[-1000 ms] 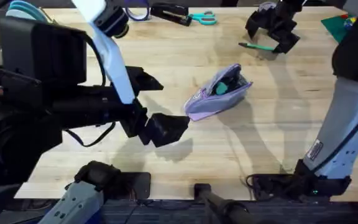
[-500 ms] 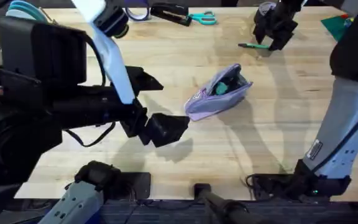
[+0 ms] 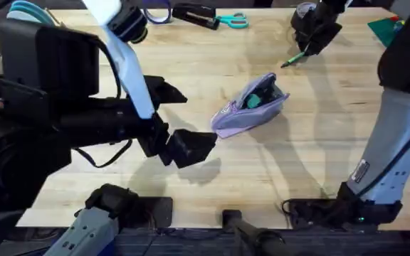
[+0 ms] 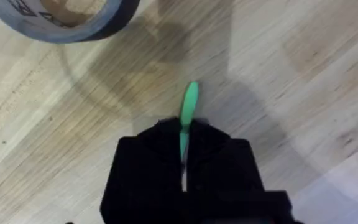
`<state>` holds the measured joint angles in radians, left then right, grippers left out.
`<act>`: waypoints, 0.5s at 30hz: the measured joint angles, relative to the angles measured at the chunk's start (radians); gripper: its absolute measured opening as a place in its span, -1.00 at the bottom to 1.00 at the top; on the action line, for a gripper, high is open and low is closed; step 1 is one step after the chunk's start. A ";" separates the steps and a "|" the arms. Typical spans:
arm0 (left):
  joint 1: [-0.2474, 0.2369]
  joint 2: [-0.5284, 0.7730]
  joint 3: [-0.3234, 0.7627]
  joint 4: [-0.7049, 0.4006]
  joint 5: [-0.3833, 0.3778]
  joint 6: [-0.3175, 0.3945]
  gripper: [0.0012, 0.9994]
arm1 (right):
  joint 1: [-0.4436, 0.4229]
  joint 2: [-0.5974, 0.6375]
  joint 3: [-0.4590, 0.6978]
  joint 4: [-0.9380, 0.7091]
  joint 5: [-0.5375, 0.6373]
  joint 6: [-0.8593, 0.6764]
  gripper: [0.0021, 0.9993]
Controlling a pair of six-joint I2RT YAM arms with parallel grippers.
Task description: Unzip the bag, pick up the pens from the table one at a time and place them inside, then zip the bag closed.
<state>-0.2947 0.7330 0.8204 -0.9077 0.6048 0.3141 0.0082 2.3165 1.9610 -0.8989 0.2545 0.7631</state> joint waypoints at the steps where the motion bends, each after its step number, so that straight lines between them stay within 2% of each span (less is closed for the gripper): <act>1: 0.000 0.000 0.000 0.000 0.000 0.000 0.99 | 0.000 0.000 0.000 0.000 0.000 0.000 -0.94; 9: 0.000 0.000 0.000 0.000 0.000 0.000 0.99 | 0.000 0.000 0.007 -0.008 -0.002 -0.001 -0.94; 15: 0.000 0.000 0.000 0.000 0.000 0.000 0.99 | 0.002 -0.005 0.020 -0.054 -0.028 -0.060 -0.94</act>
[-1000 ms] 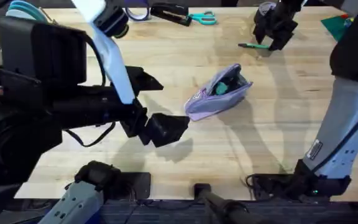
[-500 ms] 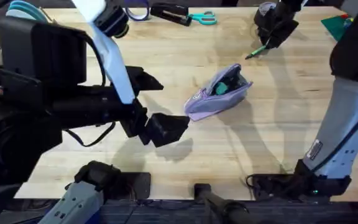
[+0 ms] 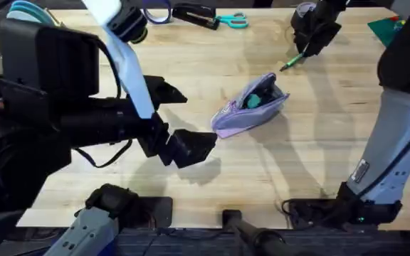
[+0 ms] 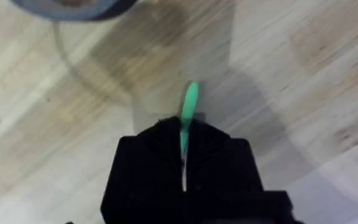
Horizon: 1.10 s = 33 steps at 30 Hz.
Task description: Unzip the bag, pick up the pens from the table one at a time and place them inside, then zip the bag closed.
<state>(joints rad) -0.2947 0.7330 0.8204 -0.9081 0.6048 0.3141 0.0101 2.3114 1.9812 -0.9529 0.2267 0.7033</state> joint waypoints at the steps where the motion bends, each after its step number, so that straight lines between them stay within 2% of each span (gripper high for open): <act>1: 0.000 0.000 0.000 0.000 0.000 0.000 0.99 | 0.000 -0.007 0.000 -0.012 -0.004 -0.015 -0.94; 15: 0.000 0.000 0.000 0.000 0.000 0.000 0.99 | 0.001 -0.332 0.018 -0.214 -0.014 -0.173 -0.94; 22: 0.000 0.000 0.000 0.000 0.000 0.000 0.99 | 0.001 -0.448 0.018 -0.340 -0.014 -0.170 -0.94; 33: 0.000 0.000 0.000 0.000 0.000 0.000 0.99 | 0.001 -0.615 0.009 -0.360 -0.051 -0.144 -0.94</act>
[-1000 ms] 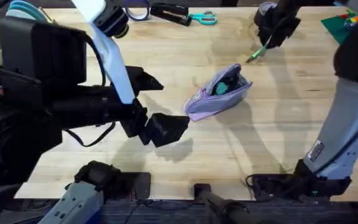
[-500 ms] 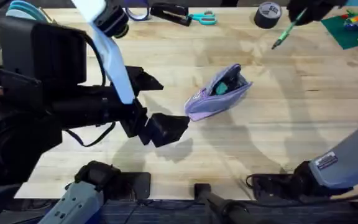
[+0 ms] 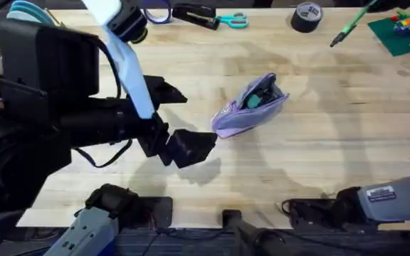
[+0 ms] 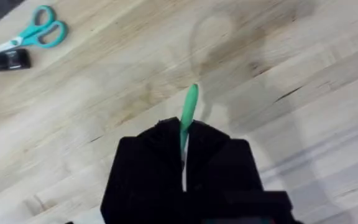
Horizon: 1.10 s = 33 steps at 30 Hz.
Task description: Unzip the bag, pick up the pens from the table one at a time and place them inside, then zip the bag closed.
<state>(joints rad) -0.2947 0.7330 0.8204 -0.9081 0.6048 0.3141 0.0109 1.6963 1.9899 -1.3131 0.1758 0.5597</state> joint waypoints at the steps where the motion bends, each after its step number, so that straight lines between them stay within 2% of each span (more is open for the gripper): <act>1: 0.000 0.000 0.000 0.000 0.000 0.000 0.99 | 0.000 -0.017 -0.014 0.002 -0.005 0.002 -0.94; 12: 0.000 0.000 0.000 0.000 0.000 0.000 0.99 | 0.000 -0.217 -0.298 0.040 -0.041 0.025 -0.94; 16: 0.000 0.000 0.000 0.000 0.000 0.000 0.99 | 0.000 -0.273 -0.366 0.010 -0.042 0.025 -0.94; 24: 0.000 0.000 0.000 0.000 0.000 0.000 0.99 | 0.010 -0.303 -0.390 -0.016 -0.042 0.068 -0.94; 33: 0.000 0.000 0.000 0.000 0.000 0.000 0.99 | 0.148 -0.302 -0.391 0.027 -0.038 0.192 -0.94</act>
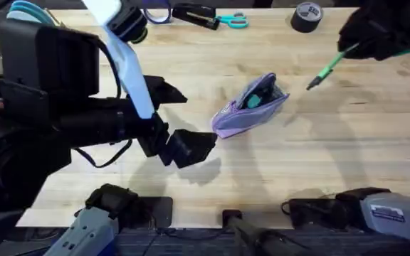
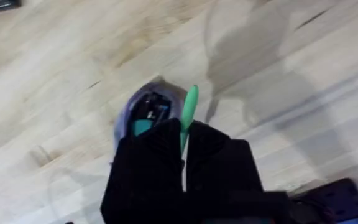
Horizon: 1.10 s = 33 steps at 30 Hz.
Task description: Unzip the bag, pick up the pens from the table one at a time and place them inside, then zip the bag closed.
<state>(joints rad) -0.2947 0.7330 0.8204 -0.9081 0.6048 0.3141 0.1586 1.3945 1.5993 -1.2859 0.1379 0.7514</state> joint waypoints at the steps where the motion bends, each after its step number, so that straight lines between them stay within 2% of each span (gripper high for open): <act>1: 0.000 0.000 0.000 0.000 0.000 0.000 0.99 | 0.016 0.001 0.000 0.002 0.007 0.018 -0.94; 14: 0.000 0.000 0.000 0.000 0.000 0.000 0.99 | 0.147 0.103 0.000 0.033 0.077 0.237 -0.94; 33: 0.000 0.000 0.000 0.000 0.000 0.000 0.99 | 0.266 0.304 -0.001 0.048 0.080 0.316 -0.94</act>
<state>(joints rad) -0.2947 0.7330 0.8204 -0.9081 0.6048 0.3141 0.4246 1.6982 1.5986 -1.2377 0.2180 1.0678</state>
